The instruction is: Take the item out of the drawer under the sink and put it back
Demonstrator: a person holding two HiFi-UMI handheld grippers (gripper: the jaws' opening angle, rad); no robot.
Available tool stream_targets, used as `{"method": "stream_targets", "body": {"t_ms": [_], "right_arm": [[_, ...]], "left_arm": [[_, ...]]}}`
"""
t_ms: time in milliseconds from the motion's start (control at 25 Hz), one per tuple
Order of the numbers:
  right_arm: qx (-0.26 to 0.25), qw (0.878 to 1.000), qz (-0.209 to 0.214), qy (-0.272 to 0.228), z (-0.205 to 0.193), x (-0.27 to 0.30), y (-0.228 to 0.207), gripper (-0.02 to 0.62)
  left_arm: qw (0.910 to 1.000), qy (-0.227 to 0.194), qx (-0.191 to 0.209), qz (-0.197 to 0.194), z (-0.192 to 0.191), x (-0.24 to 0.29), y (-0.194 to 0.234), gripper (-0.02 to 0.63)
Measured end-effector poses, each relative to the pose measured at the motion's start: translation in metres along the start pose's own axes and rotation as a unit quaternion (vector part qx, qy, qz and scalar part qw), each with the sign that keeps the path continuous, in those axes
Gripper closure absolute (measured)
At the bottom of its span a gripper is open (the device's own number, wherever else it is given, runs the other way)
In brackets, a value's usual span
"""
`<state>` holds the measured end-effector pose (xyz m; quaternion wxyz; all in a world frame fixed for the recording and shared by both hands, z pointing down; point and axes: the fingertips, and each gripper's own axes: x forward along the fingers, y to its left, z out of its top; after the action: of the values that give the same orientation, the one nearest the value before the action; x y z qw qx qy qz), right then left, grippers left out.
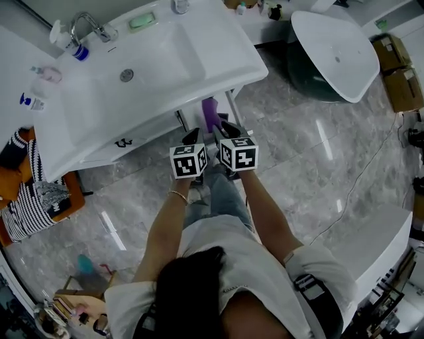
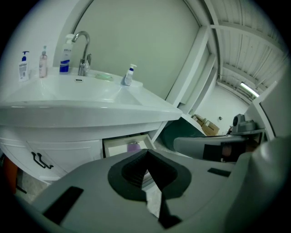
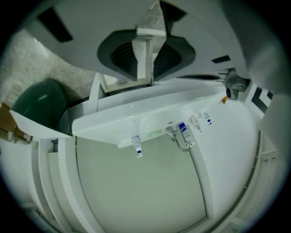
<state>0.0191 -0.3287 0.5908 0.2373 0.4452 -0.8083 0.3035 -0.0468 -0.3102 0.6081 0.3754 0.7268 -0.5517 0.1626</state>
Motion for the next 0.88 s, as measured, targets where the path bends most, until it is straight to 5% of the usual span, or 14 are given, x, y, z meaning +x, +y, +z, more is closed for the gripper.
{"method": "stream_targets", "body": {"t_ms": [880], "right_arm": [[0.0,0.994,0.044,0.104,-0.037,0.111,-0.051,0.391]], "left_arm": [[0.997,0.058,-0.037,0.036,-0.032,0.102,0.036,0.603]]}}
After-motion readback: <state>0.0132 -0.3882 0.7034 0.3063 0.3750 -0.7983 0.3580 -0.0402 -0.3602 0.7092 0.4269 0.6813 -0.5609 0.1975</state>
